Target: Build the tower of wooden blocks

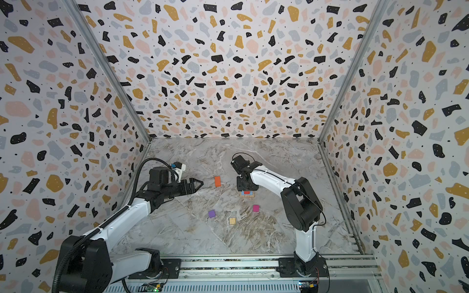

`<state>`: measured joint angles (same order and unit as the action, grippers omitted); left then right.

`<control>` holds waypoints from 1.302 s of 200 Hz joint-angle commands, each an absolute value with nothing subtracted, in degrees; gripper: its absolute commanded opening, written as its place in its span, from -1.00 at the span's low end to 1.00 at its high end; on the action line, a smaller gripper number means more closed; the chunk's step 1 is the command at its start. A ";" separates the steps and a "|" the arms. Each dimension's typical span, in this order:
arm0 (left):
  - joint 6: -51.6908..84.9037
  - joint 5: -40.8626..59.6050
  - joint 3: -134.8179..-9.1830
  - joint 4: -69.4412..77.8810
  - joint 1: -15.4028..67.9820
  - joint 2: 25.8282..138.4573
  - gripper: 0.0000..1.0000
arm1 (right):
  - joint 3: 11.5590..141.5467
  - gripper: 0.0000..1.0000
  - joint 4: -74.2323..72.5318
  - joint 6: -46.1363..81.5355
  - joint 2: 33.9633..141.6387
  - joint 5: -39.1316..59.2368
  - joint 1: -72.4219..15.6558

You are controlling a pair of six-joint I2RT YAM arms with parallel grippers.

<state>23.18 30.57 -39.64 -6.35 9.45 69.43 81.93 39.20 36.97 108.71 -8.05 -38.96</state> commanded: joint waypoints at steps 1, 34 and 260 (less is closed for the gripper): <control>22.76 31.12 -39.90 -5.19 9.64 68.64 0.87 | 84.13 0.18 40.60 36.74 105.90 -9.23 -38.77; 22.79 31.20 -39.90 -5.19 9.65 68.72 0.87 | 84.81 0.26 40.52 36.61 106.90 -10.10 -38.77; 22.78 31.12 -39.86 -5.21 9.61 68.62 0.87 | 88.57 0.11 40.56 37.00 113.67 -12.64 -37.56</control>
